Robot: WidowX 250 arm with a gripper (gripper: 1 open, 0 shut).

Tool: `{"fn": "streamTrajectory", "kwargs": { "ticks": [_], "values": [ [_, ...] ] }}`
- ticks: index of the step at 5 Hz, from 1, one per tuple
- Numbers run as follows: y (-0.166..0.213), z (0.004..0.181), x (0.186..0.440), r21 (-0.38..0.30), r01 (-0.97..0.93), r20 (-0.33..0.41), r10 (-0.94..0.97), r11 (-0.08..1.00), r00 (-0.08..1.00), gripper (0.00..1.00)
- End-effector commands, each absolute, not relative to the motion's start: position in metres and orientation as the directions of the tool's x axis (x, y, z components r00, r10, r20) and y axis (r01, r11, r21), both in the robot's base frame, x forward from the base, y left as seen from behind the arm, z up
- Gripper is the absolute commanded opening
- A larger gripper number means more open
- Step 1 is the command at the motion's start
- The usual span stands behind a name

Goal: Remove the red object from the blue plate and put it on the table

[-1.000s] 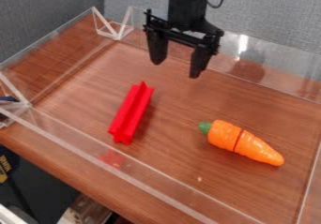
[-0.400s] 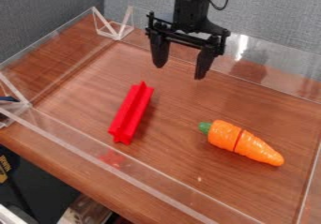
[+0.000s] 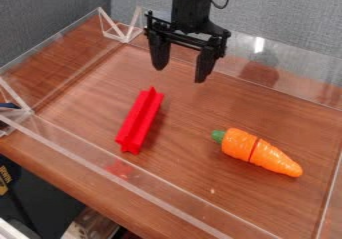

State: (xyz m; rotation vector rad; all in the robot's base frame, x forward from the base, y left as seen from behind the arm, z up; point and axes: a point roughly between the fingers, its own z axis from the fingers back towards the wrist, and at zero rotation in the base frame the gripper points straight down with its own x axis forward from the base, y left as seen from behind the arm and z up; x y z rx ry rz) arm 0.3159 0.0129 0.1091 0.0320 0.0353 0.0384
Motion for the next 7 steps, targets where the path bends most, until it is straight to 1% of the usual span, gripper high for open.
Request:
{"fn": "streamTrajectory", "kwargs": {
  "ticks": [1, 2, 3, 4, 6, 7],
  "values": [
    [0.019, 0.125, 0.314, 0.025, 0.013, 0.018, -0.013, 1.000, 1.000, 1.00],
    [0.010, 0.137, 0.315, 0.038, -0.089, 0.034, 0.088, 0.995, 0.996, 1.00],
    [0.005, 0.147, 0.325, 0.043, -0.107, 0.058, 0.104, 0.993, 0.993, 1.00],
    [0.004, 0.148, 0.338, 0.060, -0.098, 0.057, 0.094, 0.993, 0.994, 1.00],
    [0.008, 0.126, 0.319, 0.075, -0.125, 0.065, 0.120, 0.989, 0.991, 1.00],
    [0.008, 0.133, 0.320, 0.082, -0.143, 0.069, 0.138, 0.986, 0.988, 1.00]
  ]
}}
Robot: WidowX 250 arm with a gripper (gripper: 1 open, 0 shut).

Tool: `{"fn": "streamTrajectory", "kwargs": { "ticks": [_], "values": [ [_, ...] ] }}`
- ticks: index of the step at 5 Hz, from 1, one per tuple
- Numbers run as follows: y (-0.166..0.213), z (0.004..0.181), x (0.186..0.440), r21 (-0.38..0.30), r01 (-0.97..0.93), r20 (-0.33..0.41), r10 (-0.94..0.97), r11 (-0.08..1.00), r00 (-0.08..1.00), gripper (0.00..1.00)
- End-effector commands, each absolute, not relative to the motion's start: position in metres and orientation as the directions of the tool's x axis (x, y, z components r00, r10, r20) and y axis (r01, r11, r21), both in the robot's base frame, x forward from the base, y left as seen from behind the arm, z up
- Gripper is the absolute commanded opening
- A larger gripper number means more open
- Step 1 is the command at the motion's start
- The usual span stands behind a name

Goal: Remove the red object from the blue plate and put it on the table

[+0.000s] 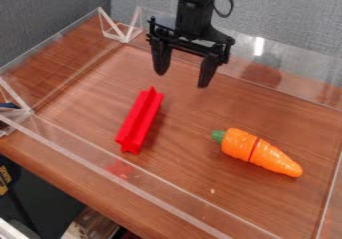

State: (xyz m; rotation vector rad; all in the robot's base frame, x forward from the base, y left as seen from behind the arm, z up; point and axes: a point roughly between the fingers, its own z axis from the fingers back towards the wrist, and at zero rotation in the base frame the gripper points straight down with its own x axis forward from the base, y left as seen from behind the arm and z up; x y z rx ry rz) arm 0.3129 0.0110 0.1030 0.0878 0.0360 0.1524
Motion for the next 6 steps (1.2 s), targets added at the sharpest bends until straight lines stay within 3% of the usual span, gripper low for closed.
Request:
{"fn": "streamTrajectory", "kwargs": {
  "ticks": [1, 2, 4, 6],
  "values": [
    [0.006, 0.138, 0.329, 0.084, -0.167, 0.076, 0.161, 0.982, 0.984, 1.00],
    [0.005, 0.144, 0.341, 0.083, -0.180, 0.084, 0.173, 0.980, 0.981, 1.00],
    [0.018, 0.121, 0.347, 0.098, -0.177, 0.072, 0.171, 0.979, 0.983, 1.00],
    [0.019, 0.137, 0.334, 0.111, -0.216, 0.078, 0.208, 0.970, 0.975, 1.00]
  ]
}}
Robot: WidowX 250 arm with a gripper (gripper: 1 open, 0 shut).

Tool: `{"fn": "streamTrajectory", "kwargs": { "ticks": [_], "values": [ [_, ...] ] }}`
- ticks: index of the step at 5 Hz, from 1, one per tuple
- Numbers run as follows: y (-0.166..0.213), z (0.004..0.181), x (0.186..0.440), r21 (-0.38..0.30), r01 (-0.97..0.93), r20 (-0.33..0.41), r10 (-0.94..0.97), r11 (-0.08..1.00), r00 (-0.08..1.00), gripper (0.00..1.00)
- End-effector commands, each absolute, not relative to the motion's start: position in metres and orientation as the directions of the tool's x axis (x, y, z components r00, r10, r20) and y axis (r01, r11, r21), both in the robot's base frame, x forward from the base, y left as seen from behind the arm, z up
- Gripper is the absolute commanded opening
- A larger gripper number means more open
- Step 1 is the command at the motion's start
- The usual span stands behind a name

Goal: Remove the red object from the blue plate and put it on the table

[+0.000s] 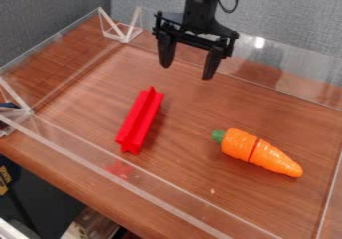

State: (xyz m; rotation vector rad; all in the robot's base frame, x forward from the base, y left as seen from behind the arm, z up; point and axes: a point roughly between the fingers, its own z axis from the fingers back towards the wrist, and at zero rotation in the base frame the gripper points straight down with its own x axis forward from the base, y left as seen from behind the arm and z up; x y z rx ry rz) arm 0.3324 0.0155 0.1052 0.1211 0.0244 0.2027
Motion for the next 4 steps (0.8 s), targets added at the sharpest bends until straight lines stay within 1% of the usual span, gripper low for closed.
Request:
{"fn": "streamTrajectory", "kwargs": {
  "ticks": [1, 2, 3, 4],
  "values": [
    [0.007, 0.150, 0.325, 0.105, -0.249, 0.083, 0.241, 0.963, 0.967, 1.00],
    [-0.005, 0.153, 0.319, 0.097, -0.246, 0.085, 0.239, 0.964, 0.967, 1.00],
    [-0.011, 0.145, 0.318, 0.096, -0.260, 0.079, 0.253, 0.961, 0.964, 1.00],
    [0.001, 0.129, 0.326, 0.104, -0.252, 0.083, 0.244, 0.962, 0.966, 1.00]
  ]
}}
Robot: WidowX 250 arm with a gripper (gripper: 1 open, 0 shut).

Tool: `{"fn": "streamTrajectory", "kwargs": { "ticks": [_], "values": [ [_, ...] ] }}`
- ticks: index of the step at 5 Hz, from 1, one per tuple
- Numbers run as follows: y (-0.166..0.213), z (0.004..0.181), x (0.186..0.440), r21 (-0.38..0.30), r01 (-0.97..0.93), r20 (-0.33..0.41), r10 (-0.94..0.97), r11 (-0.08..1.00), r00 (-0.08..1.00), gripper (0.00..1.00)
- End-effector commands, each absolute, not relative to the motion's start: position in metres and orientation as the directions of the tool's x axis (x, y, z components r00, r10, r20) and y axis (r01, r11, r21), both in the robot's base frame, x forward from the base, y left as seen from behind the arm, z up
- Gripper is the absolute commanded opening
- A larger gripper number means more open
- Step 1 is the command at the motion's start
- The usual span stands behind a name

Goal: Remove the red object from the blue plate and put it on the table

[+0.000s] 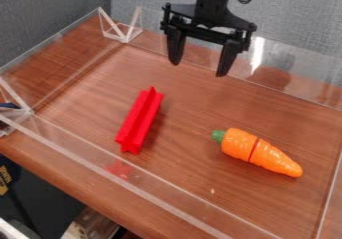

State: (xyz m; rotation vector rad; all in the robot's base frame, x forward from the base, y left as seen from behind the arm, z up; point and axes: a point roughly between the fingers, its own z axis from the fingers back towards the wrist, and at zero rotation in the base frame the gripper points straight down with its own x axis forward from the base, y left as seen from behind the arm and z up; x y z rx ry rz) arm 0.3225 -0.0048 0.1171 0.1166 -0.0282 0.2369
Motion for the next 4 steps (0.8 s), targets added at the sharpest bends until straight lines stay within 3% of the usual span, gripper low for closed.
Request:
{"fn": "streamTrajectory", "kwargs": {
  "ticks": [1, 2, 3, 4],
  "values": [
    [0.011, 0.114, 0.335, 0.114, -0.249, 0.086, 0.240, 0.962, 0.967, 1.00],
    [0.027, 0.105, 0.345, 0.123, -0.304, 0.088, 0.294, 0.945, 0.952, 1.00],
    [0.037, 0.112, 0.349, 0.122, -0.340, 0.086, 0.331, 0.932, 0.940, 1.00],
    [0.026, 0.142, 0.351, 0.096, -0.370, 0.099, 0.361, 0.924, 0.927, 1.00]
  ]
}}
